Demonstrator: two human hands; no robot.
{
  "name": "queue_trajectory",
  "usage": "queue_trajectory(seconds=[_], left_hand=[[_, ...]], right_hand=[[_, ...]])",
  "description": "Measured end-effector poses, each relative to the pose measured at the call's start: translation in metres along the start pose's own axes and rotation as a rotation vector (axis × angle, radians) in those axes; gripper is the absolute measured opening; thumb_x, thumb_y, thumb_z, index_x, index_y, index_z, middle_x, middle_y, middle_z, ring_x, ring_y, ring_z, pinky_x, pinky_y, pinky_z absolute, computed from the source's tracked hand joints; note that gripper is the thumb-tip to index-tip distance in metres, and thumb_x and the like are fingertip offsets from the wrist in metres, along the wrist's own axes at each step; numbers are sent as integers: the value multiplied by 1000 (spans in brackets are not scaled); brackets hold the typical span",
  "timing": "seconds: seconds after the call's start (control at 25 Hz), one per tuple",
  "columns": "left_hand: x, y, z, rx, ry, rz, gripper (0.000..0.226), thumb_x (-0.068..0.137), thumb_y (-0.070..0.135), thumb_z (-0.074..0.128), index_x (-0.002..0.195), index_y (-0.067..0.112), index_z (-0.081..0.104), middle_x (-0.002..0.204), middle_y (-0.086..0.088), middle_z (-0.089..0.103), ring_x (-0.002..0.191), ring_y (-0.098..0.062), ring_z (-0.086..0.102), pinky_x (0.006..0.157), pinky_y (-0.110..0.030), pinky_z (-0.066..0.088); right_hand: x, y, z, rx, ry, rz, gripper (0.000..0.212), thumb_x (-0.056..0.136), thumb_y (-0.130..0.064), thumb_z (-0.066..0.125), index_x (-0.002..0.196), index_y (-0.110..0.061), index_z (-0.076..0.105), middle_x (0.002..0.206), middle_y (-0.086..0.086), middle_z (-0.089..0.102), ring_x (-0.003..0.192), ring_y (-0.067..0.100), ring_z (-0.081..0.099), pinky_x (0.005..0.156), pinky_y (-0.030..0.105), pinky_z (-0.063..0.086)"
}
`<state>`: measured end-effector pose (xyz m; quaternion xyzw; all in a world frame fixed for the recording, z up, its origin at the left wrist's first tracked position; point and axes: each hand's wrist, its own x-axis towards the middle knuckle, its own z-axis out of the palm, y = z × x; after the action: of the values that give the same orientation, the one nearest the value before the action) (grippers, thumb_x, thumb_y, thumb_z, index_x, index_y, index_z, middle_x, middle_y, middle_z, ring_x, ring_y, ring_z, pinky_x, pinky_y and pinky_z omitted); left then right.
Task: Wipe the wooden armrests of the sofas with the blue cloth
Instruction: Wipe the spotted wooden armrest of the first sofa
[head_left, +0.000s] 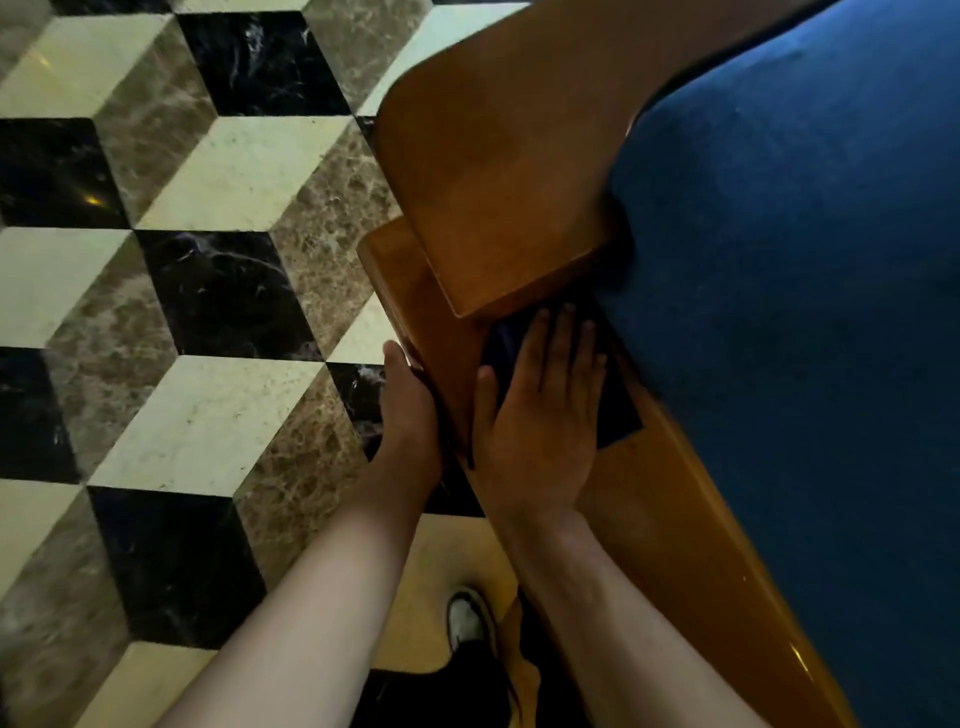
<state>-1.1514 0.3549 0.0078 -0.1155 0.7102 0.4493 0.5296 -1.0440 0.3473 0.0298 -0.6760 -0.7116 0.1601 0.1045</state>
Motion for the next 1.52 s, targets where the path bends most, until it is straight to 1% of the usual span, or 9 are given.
queue_trajectory(seconds=[0.16,0.32,0.4,0.64,0.72,1.0,1.16,1.32,1.52], left_hand=[[11,11,-16,-31,-3,-17,77,92,77,30,118,15,69,107,-11,79,101,-33,73,94,-50,57],[12,23,-30,22,-127,-45,67,98,70,28,94,14,65,72,-6,77,84,-31,71,76,-43,57],[14,36,-39,41,-234,-89,73,98,71,26,102,11,66,80,-11,78,86,-32,73,77,-45,60],[15,68,-43,195,-355,-187,85,97,73,22,115,7,72,95,-13,82,89,-27,78,74,-34,61],[15,77,-41,191,-352,-174,80,98,71,22,125,13,71,115,-13,78,104,-29,74,93,-41,59],[44,115,-35,10,-231,-28,64,100,62,31,118,12,67,117,-15,73,103,-31,71,85,-42,58],[17,76,-43,63,-317,-88,67,101,64,26,119,17,70,106,-14,80,104,-31,71,88,-43,57],[-31,-12,-56,168,-387,-287,73,99,70,25,130,16,62,120,-16,72,109,-34,67,87,-47,54],[-61,-78,-67,190,-391,-346,70,100,69,27,111,15,70,97,-13,79,89,-31,73,76,-40,55]], right_hand=[[-34,55,-14,-99,-144,-484,57,106,-51,39,160,-35,30,173,9,13,160,30,8,128,51,16],[-24,36,-7,-212,-34,4,67,100,-70,30,161,-43,22,173,13,7,159,37,6,128,53,9],[-25,-7,12,-231,23,100,68,102,-67,30,162,-35,25,172,18,10,158,43,9,127,58,10],[-37,-11,23,-418,-143,-486,74,98,-40,61,162,-39,24,173,15,6,158,41,9,127,57,18],[5,-34,30,-419,-157,-548,75,95,-41,63,161,-38,28,173,14,7,158,42,7,127,56,14],[102,-125,58,-237,7,-310,64,104,-35,47,163,-28,25,167,10,31,156,37,21,126,46,15],[26,-62,39,-273,-48,-363,80,96,-39,54,165,-25,16,173,8,15,159,33,12,128,47,13],[-98,30,3,-331,-101,-50,97,91,-58,61,165,-29,7,174,5,3,160,31,-1,129,51,13],[-81,24,3,-302,-133,-90,78,95,-61,43,163,-38,11,174,6,1,159,39,-3,127,57,10]])
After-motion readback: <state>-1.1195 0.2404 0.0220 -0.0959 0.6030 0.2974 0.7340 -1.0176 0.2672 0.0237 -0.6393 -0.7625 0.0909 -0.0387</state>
